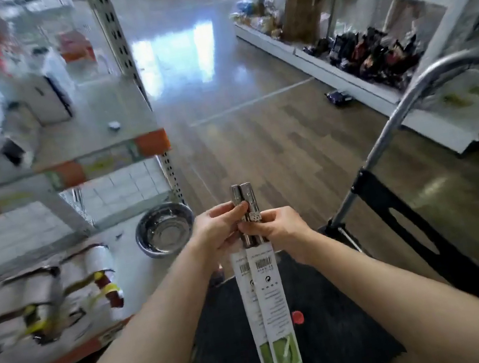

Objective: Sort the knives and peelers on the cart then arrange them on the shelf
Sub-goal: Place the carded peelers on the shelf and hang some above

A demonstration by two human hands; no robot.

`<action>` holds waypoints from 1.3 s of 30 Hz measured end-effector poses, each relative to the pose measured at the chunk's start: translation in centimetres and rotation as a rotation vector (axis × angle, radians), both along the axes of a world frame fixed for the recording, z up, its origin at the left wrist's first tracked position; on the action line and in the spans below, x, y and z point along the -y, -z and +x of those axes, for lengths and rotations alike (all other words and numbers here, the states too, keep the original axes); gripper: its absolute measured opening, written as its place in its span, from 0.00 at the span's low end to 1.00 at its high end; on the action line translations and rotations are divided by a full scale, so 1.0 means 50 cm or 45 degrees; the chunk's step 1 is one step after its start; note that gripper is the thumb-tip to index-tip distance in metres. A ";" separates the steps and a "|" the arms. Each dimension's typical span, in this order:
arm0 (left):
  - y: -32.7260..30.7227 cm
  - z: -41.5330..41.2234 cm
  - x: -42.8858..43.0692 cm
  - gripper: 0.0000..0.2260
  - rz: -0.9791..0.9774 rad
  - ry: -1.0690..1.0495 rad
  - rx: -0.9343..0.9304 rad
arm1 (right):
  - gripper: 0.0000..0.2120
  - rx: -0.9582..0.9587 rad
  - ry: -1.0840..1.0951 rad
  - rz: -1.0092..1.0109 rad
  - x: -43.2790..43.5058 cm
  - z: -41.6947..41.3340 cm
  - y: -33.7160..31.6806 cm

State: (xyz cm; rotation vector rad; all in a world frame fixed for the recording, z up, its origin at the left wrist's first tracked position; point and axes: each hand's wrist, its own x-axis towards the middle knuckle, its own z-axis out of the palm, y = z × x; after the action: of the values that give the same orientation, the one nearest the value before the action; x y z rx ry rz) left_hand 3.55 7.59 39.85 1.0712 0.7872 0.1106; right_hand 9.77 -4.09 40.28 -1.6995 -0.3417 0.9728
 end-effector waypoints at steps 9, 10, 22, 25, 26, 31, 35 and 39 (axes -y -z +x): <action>-0.615 -0.117 -0.125 0.04 0.139 -0.110 0.169 | 0.04 0.144 -0.090 0.126 -0.148 -0.097 -0.606; -0.657 -0.133 -0.139 0.03 0.156 -0.126 0.174 | 0.05 0.164 -0.097 0.131 -0.163 -0.110 -0.646; -0.895 -0.283 -0.292 0.05 0.314 -0.406 0.256 | 0.23 0.261 -0.222 0.190 -0.356 -0.234 -0.865; -0.903 -0.299 -0.363 0.03 0.325 -0.376 0.255 | 0.24 0.289 -0.243 0.163 -0.417 -0.250 -0.886; -0.907 -0.304 -0.388 0.03 0.338 -0.359 0.260 | 0.23 0.303 -0.242 0.166 -0.440 -0.254 -0.892; -0.956 -0.332 -0.532 0.07 0.383 -0.236 0.372 | 0.14 0.300 -0.231 0.195 -0.585 -0.270 -0.929; -1.008 -0.358 -0.648 0.06 0.469 -0.182 0.341 | 0.09 0.299 -0.249 0.240 -0.699 -0.297 -0.973; -1.040 -0.371 -0.721 0.03 0.531 -0.216 0.432 | 0.06 0.313 -0.246 0.319 -0.771 -0.314 -1.011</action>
State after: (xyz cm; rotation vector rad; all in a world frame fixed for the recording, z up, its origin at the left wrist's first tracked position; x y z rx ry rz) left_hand -15.00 43.66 91.87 1.3313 0.5554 0.6066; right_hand -5.93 34.44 90.81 -1.5763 -0.7701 0.8194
